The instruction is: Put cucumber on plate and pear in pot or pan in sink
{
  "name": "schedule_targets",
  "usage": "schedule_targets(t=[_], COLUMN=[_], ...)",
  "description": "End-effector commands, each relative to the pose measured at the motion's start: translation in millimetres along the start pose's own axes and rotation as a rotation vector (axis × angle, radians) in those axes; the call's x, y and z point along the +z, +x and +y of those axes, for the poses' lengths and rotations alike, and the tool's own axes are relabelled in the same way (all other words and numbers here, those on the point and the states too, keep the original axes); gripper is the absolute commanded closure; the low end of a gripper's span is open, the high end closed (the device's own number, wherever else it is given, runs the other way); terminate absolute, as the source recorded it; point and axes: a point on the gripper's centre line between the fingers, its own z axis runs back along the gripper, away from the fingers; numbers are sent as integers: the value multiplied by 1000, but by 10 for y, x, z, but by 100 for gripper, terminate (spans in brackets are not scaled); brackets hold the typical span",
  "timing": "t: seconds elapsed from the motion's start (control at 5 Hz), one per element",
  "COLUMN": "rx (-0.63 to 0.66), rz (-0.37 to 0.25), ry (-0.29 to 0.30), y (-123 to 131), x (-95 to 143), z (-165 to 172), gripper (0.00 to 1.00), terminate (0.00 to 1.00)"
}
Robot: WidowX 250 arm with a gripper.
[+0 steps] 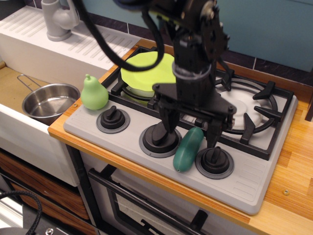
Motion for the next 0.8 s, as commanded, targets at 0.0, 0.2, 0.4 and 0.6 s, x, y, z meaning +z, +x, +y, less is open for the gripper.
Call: schedule_targets(t=[0.0, 0.2, 0.4, 0.6], rx=[1, -5, -12, -14], rz=[-54, -58, -65, -73], ry=[-12, -13, -15, -18], y=[94, 98, 89, 78], x=[-62, -92, -110, -142], z=[22, 33, 41, 19], gripper=[0, 0, 0, 0], terminate=[0, 0, 0, 0])
